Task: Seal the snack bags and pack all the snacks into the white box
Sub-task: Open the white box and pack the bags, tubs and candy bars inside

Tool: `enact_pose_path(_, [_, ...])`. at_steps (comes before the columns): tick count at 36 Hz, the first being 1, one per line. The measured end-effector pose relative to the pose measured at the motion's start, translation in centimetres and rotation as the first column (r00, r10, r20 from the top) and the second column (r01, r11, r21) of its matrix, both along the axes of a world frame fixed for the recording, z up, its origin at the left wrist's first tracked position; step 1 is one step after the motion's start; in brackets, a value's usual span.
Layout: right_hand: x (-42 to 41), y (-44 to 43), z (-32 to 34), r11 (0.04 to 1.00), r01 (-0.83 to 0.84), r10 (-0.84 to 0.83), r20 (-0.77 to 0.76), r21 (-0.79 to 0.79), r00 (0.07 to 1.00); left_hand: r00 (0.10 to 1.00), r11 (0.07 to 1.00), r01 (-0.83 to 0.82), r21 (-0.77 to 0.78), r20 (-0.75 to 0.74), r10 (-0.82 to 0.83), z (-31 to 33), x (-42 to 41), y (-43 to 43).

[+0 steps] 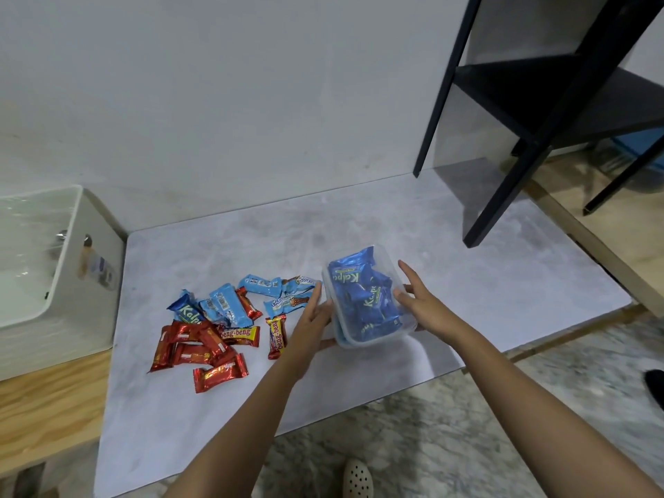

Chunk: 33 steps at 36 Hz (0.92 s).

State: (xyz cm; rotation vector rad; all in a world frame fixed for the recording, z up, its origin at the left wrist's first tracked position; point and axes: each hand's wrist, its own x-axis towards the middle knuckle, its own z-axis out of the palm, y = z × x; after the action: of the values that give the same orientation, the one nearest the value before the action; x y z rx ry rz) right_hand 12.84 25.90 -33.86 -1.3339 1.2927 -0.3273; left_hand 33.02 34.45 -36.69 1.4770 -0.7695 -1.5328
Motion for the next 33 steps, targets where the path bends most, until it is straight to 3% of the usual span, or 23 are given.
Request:
enact_pose_path(4, [0.1, 0.6, -0.6, 0.997, -0.02, 0.012, 0.116, 0.07, 0.993, 0.999, 0.999, 0.03, -0.035, -0.025, -0.031, 0.6, -0.3, 0.3])
enact_pose_path(10, [0.5, 1.1, -0.1, 0.998, 0.009, -0.018, 0.142, 0.064, 0.99, 0.995, 0.995, 0.09, -0.051, 0.044, -0.088, 2.2, 0.2, -0.3])
enact_pose_path(18, [5.3, 0.2, 5.5, 0.994, -0.012, 0.024, 0.104, -0.108, 0.994, 0.991, 0.989, 0.038, -0.146, 0.133, -0.018, 7.1, 5.5, -1.0])
enact_pose_path(27, [21.4, -0.3, 14.4, 0.94, -0.094, 0.153, 0.16, -0.327, 0.975, 0.95, 0.941, -0.018, -0.339, 0.287, 0.121, 15.8, 21.3, -0.2])
enact_pose_path(33, [36.3, 3.6, 16.5, 0.92, -0.092, 0.197, 0.245, -0.381, 0.949, 0.913, 0.926, -0.084, -0.367, 0.343, 0.219, 19.6, 35.8, 4.2])
